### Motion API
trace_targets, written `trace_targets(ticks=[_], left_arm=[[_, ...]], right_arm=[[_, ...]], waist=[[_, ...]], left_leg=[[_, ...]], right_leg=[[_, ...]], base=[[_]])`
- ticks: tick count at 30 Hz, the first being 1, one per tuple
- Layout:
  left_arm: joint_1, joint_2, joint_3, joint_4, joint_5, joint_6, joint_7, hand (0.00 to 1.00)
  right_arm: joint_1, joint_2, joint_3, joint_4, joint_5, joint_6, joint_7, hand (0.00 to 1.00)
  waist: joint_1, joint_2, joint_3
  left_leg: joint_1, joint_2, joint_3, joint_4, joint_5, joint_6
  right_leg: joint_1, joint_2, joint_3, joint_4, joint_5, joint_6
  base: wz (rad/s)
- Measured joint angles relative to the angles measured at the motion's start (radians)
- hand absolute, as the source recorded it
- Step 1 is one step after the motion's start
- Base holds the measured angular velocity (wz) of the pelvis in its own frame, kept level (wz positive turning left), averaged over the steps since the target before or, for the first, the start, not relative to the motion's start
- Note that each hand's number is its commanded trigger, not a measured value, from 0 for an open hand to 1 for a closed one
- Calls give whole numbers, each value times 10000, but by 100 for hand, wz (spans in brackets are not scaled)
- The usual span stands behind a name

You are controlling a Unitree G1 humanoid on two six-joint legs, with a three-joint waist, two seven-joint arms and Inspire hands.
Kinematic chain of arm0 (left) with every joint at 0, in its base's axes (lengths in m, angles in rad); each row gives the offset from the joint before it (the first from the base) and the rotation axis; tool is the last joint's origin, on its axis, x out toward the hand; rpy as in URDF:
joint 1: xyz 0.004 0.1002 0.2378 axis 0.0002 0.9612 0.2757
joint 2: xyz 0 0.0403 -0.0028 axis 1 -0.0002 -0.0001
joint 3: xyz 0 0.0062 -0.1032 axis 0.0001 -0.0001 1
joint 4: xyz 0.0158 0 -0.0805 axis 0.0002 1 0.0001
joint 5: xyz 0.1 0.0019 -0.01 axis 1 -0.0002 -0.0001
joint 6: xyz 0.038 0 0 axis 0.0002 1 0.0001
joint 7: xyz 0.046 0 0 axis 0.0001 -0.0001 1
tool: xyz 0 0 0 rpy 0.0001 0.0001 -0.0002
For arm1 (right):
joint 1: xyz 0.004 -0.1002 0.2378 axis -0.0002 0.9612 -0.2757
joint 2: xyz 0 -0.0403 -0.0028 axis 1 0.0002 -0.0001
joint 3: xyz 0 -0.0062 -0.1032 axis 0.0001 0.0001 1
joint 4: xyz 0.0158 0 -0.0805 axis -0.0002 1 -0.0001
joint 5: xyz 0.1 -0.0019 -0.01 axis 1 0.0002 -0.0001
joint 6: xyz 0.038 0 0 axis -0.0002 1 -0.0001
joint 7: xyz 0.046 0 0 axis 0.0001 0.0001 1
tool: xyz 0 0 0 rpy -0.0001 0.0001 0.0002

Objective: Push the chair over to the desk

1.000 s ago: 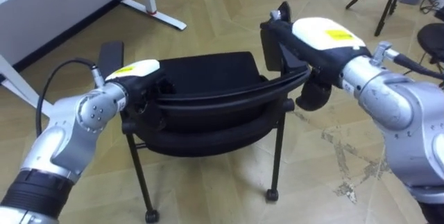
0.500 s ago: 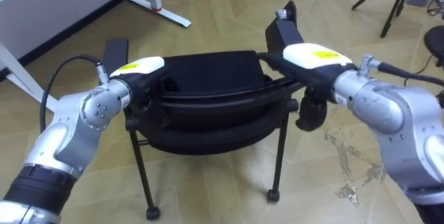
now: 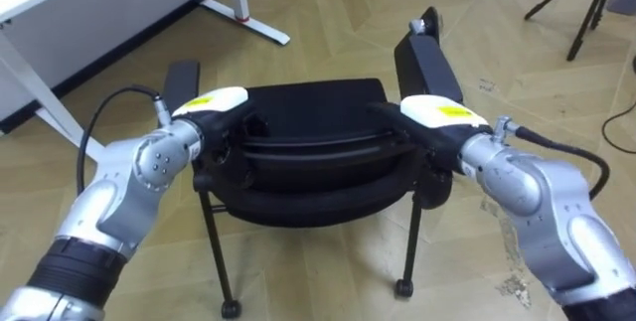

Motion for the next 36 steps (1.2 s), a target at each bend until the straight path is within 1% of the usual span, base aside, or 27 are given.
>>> trace_targets(ticks=[1,2,5,6,7,8,10,12,14,16,18,20,21,25,26,27,28,36], left_arm=[[-6,-76,0,19,52,45,33,100],[-7,-154,-11,78,110,82,89,100],[-17,-275,-84,133,160,155,227,100],[-20,-300,-84,130,198,161,227,100],[-21,-386,-87,123,253,191,226,100],[-21,-443,-113,123,264,209,225,100],[-30,-509,-145,115,269,213,220,100],[-43,-556,-219,117,273,226,220,100],[-52,-593,-294,123,239,273,220,100],[-52,-603,-296,129,238,334,221,100],[-57,-623,-296,144,245,416,236,100],[-101,-633,-315,286,246,490,330,100],[-131,-641,-323,350,245,508,345,100],[-239,-794,-337,563,316,585,400,100],[-239,-808,-372,566,318,608,400,100],[-240,-816,-383,566,318,626,400,100],[-246,-832,-390,576,317,639,401,100],[-305,-845,-425,562,312,653,359,100]], right_arm=[[-80,56,59,242,-57,-7,-306,0],[-198,158,135,551,-180,-3,-602,0],[-432,238,367,1135,-455,6,-1269,0],[-431,244,380,1175,-516,14,-1340,0],[-431,244,444,1277,-685,30,-1496,0],[-460,244,506,1424,-822,48,-1630,0],[-562,245,626,1620,-1024,128,-1737,0],[-661,250,722,1875,-1153,149,-1843,0],[-815,392,772,2285,-1166,236,-2062,0],[-878,465,834,2404,-1162,340,-2212,0],[-1017,492,961,2696,-1165,336,-2375,0],[-1265,654,1078,3207,-1169,366,-2619,0],[-1340,657,1141,3329,-1169,362,-2662,0],[-1520,684,1207,3745,-1171,345,-2836,0],[-1535,684,1215,3818,-1171,345,-2877,62],[-1548,684,1228,3857,-1171,345,-2902,78],[-1571,684,1229,3907,-1169,344,-2914,100],[-1585,668,1225,3947,-1225,360,-2901,100]], waist=[[-9,32,11],[-3,69,-1],[1,137,1],[7,141,-2],[49,164,-16],[75,204,-41],[83,254,-63],[123,293,-71],[146,338,-70],[122,338,-70],[91,337,-70],[-64,317,-64],[-92,315,-64],[-115,311,-60],[-108,309,-60],[-106,305,-59],[-102,301,-58],[-40,222,-72]], left_leg=[[-1,0,-28,-6,-3,-3],[2,0,-52,-2,-3,-4],[-30,0,-133,11,8,-20],[-38,0,-151,13,10,-22],[-48,0,-167,14,12,-25],[-71,-1,-190,33,12,-25],[-126,-6,-262,83,11,-26],[-123,-5,-290,96,11,-26],[-98,-6,-339,100,12,-27],[-98,-6,-369,118,12,-28],[-112,-10,-390,137,12,-28],[-140,-23,-508,184,13,-28],[-143,-25,-528,196,14,-30],[-189,-25,-581,273,15,-32],[-186,-25,-584,273,15,-32],[-186,-25,-585,273,15,-32],[-185,-25,-587,274,15,-32],[-183,-24,-569,312,15,-32]], right_leg=[[14,0,-34,-9,8,-3],[32,0,-67,-6,10,-2],[49,1,-160,-3,13,-8],[49,2,-186,-1,13,-8],[51,3,-223,-3,13,-8],[51,0,-295,-4,14,-9],[56,-15,-513,-6,16,-11],[85,-15,-550,-14,16,-11],[140,-15,-634,-20,15,-11],[160,-15,-665,-21,15,-11],[170,-15,-674,-22,15,-11],[217,-15,-757,-20,16,-11],[233,-15,-767,-18,16,-11],[276,-8,-804,-22,19,-16],[295,-8,-810,-22,20,-19],[301,-8,-810,-22,21,-20],[306,-8,-810,-21,22,-21],[275,-6,-785,-22,23,-24]], base=[[5],[5],[7],[8],[7],[7],[11],[9],[7],[2],[2],[11],[9],[4],[0],[0],[0],[0]])
